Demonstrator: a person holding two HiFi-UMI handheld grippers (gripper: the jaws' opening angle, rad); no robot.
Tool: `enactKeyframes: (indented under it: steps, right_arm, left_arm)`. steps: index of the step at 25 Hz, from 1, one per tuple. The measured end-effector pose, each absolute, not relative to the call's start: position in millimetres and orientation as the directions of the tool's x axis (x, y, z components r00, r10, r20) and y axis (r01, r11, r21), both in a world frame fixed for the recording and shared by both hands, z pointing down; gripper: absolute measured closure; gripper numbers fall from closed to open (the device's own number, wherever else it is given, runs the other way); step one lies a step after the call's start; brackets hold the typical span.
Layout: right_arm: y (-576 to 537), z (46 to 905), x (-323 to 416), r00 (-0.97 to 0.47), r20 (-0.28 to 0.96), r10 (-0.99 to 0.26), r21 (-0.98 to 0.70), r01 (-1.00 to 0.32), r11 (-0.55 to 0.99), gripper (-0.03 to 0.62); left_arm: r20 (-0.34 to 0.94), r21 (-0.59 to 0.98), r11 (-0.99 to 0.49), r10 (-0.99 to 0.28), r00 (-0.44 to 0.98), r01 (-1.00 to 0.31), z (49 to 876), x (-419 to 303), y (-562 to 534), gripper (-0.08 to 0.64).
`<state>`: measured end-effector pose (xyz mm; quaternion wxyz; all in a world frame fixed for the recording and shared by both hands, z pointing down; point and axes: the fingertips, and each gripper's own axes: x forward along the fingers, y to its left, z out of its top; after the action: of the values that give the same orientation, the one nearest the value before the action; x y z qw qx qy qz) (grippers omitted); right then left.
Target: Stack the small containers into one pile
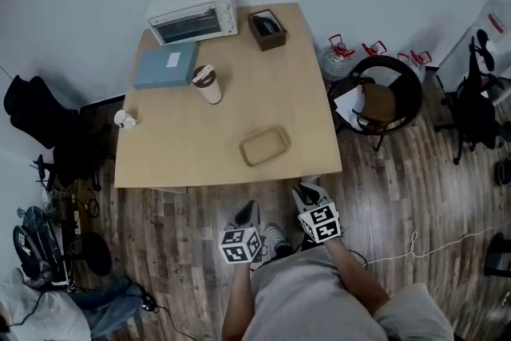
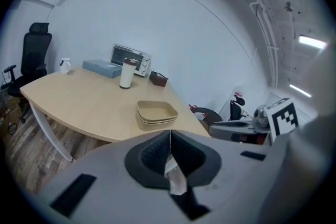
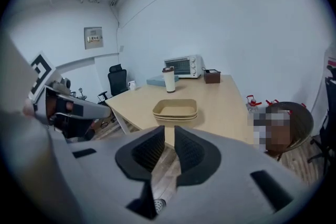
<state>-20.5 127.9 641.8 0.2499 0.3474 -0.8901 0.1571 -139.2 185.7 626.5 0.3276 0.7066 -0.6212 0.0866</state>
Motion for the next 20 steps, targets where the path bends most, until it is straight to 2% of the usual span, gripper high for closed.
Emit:
enactKeyframes:
  steps: [8, 20]
  right_arm:
    - [152, 645, -15, -0.616, 0.526, -0.586, -0.118, -0.735, 0.667, 0.588]
    - [161, 640, -14, -0.632, 0.517, -0.577, -0.132, -0.725, 0.676, 0.589]
  left_arm:
    - [0.477, 0.273, -0.105, -0.848, 0.229, -0.956, 621, -133, 190, 0.555]
    - [0.483, 0.252, -0.113, -0.846, 0.226, -0.961, 613, -134, 195, 0.554]
